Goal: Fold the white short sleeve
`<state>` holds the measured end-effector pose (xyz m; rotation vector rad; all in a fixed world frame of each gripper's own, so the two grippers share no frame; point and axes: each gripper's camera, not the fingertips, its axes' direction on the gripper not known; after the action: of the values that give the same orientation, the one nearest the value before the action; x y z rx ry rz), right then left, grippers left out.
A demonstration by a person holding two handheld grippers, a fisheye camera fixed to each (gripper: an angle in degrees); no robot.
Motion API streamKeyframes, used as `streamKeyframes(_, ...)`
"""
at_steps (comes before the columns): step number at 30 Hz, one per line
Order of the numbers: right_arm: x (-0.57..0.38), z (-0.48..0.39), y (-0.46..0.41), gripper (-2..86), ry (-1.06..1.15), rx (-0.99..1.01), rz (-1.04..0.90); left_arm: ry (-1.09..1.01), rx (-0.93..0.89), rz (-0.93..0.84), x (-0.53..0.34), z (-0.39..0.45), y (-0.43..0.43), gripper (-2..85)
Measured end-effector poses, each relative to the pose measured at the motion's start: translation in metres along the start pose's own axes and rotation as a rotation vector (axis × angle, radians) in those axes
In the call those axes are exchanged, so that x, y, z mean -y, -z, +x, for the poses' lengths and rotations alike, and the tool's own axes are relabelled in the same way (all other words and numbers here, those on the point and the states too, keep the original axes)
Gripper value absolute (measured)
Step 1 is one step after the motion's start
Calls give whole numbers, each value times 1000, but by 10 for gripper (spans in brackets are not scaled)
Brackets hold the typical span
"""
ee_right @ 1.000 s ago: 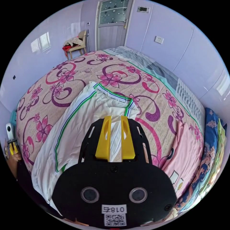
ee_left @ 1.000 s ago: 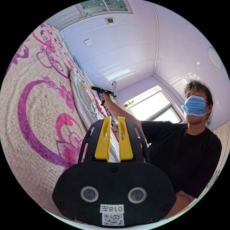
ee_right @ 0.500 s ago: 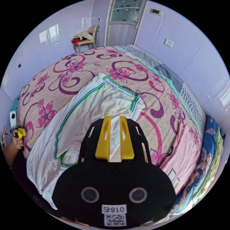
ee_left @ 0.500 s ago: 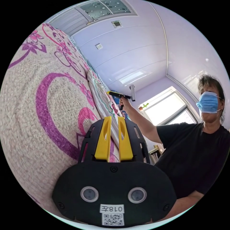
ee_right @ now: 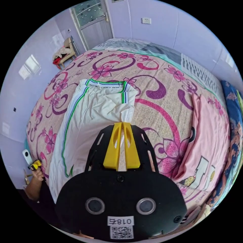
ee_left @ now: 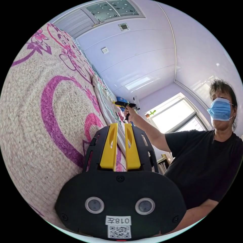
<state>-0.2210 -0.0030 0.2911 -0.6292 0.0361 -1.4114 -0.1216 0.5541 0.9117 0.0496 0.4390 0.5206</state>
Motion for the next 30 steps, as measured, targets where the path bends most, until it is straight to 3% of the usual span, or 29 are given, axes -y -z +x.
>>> streamKeyframes(3, -14, 43, 5, 16, -196, 243, 51, 0, -4, 3, -6, -1, -1, 49)
streamKeyframes(5, -26, 55, 11, 20, -239, 203, 61, 1, -4, 3, -11, -2, -2, 49)
streamKeyframes(8, -43, 40, 27, 29, -148, 118, 107, 3, -6, 4, -16, -3, -3, 49)
streamKeyframes(11, -58, -5, 43, 27, 86, 110, 189, 4, -5, 4, -20, -4, -4, 49)
streamKeyframes(13, -68, -41, 37, 28, 272, 68, 140, 5, -5, 4, -23, -4, -4, 49)
streamKeyframes(16, -72, -43, 14, 34, 252, -116, -58, 6, -3, 4, -27, -3, -5, 49)
streamKeyframes(22, -55, -69, 59, 69, 330, 0, 249, -4, -24, 19, -35, -6, -6, 49)
streamKeyframes(27, 15, -131, 21, 83, 473, 39, 222, -18, -35, 24, -40, -4, -5, 49)
streamKeyframes(30, 62, -146, -10, 86, 427, 21, 176, -30, -42, 27, -42, -2, -4, 49)
